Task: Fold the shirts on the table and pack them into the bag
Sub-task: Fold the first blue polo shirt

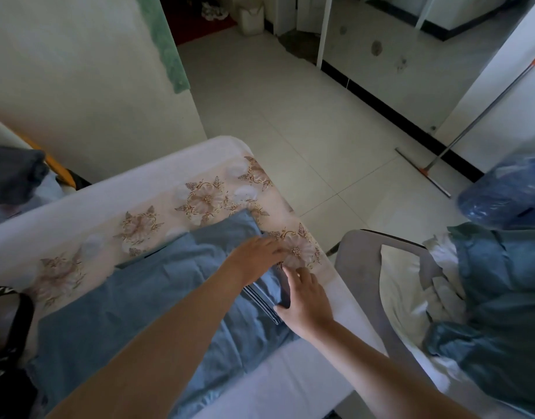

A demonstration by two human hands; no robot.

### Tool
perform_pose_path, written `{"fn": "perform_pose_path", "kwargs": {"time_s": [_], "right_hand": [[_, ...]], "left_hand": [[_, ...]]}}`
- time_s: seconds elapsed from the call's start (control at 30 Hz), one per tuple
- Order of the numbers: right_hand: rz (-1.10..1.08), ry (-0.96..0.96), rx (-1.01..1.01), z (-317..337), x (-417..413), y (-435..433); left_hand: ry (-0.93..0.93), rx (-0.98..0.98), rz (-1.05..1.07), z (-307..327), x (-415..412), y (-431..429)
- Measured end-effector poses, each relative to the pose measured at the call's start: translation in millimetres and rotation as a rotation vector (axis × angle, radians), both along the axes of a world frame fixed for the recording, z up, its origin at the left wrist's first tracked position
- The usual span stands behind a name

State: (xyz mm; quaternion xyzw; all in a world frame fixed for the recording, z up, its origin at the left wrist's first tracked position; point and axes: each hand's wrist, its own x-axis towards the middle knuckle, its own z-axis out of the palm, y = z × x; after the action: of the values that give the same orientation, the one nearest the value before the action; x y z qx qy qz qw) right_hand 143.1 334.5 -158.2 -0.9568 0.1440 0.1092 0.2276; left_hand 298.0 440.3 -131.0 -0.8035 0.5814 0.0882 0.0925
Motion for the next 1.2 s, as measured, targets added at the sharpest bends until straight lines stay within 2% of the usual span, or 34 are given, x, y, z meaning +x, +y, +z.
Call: {"fn": "perform_pose_path", "kwargs": {"time_s": [0.17, 0.33, 0.43, 0.5, 0.63, 0.7, 0.73, 0.77, 0.83, 0.9, 0.97, 1.03, 1.2], "right_hand": [[0.044, 0.045, -0.028, 9.9, 3.8, 6.3], [0.060, 0.036, 0.091, 48.0, 15.0, 33.4], [0.107, 0.021, 0.099, 71.2, 21.3, 67.0], [0.158, 0.082, 0.151, 83.3, 20.7, 95.2], [0.359, 0.409, 0.319, 88.2, 7.1, 141.0], [0.377, 0.466, 0.319, 77.5, 2.7, 153.3], [0.355, 0.406, 0.308, 72.7, 2.2, 156.9], [0.330, 0.311, 0.270, 67.4, 2.8, 158.3], [0.333, 0.120, 0.103, 56.0, 4.2, 155.9], [0.417, 0.027, -0.054, 46.1, 3.2, 149.3], [0.511, 0.057, -0.136, 37.9, -0.2, 142.7], [0.579, 0.112, -0.163, 30.9, -3.8, 137.5], [0.654, 0.096, -0.140, 28.5, 1.7, 127.0]], "left_hand": [[-0.131, 0.127, -0.028, 17.8, 7.4, 14.3], [-0.143, 0.036, 0.040, 51.7, 12.9, 64.4], [-0.223, -0.091, 0.097, 63.3, 9.7, 115.4], [-0.213, -0.164, 0.129, 65.0, 0.7, 151.1], [-0.082, 0.123, 0.237, 48.2, -31.0, 217.8], [0.034, 0.265, 0.365, 36.4, -50.6, 245.0], [0.080, 0.242, 0.434, 30.8, -59.7, 254.9], [0.134, 0.165, 0.531, 24.9, -66.1, 262.6], [0.297, -0.111, 0.804, 14.0, -72.1, 269.0], [0.430, -0.353, 1.047, 8.5, -72.0, 264.9], [0.521, -0.456, 1.234, 5.6, -65.9, 253.2], [0.617, -0.469, 1.388, 5.1, -54.5, 238.3], [0.764, -0.509, 1.641, -0.9, -17.6, 212.5]]}}
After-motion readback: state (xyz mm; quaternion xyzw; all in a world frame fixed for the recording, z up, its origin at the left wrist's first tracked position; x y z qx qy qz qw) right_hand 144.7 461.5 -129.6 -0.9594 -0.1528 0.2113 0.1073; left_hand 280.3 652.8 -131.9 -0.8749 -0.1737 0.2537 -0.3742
